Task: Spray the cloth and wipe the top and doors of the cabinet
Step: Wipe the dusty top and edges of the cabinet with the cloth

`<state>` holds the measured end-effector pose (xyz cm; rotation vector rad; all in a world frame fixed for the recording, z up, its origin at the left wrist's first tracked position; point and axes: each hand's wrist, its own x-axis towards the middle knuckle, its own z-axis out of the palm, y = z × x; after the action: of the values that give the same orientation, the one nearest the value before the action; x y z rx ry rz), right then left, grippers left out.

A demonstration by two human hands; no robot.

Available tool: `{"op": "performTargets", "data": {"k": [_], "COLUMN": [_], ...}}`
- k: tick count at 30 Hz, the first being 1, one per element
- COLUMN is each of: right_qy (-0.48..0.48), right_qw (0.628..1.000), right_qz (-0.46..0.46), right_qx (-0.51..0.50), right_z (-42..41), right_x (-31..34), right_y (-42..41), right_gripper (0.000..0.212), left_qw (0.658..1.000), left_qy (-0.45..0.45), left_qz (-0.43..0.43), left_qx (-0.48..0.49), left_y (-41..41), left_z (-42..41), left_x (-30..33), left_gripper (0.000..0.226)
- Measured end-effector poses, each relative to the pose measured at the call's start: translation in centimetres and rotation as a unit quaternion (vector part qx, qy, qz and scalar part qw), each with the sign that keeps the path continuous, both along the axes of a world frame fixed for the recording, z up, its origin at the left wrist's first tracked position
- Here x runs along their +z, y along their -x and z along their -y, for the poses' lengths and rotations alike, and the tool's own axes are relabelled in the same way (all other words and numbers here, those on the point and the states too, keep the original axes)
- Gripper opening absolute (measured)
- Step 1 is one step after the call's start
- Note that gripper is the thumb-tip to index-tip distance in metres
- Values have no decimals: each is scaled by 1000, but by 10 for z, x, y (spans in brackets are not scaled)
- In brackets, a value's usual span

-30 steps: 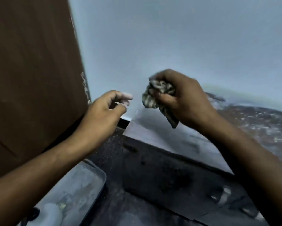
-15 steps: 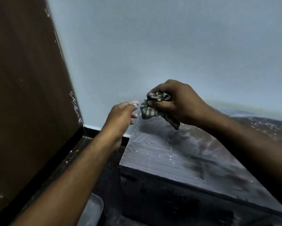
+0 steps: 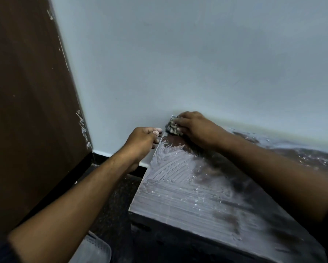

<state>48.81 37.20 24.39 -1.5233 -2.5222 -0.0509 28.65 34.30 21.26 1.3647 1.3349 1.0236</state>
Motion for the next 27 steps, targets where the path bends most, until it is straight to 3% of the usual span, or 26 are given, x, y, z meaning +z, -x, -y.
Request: {"op": "performTargets", "data": {"k": [3, 7, 11, 16, 20, 25, 27], "right_qy": [-17, -42, -14, 21, -7, 4, 3], "right_qw": [998, 998, 998, 995, 996, 995, 997], "right_qz": [-11, -35, -24, -65, -77, -88, -72], "right_qx": [-54, 24, -49, 72, -33, 57, 17], "right_z": [-18, -16, -44, -30, -38, -13, -19], "right_x": [-6, -21, -5, -8, -2, -11, -5], "right_y": [8, 15, 9, 13, -3, 2, -16], "right_gripper": [41, 40, 34, 34, 35, 33, 34], "left_qw": [1000, 999, 995, 983, 991, 995, 995], "left_qy": [15, 21, 43, 73, 46, 40, 35], "left_qz": [-7, 24, 85, 159, 113, 86, 87], "left_qx": [5, 42, 42, 60, 47, 40, 27], "left_y": [-13, -19, -16, -6, -6, -8, -7], "left_z": [-14, -25, -29, -29, -30, -32, -29], "left_x": [0, 1, -1, -5, -2, 4, 2], "left_gripper": [27, 22, 27, 14, 16, 15, 18]}}
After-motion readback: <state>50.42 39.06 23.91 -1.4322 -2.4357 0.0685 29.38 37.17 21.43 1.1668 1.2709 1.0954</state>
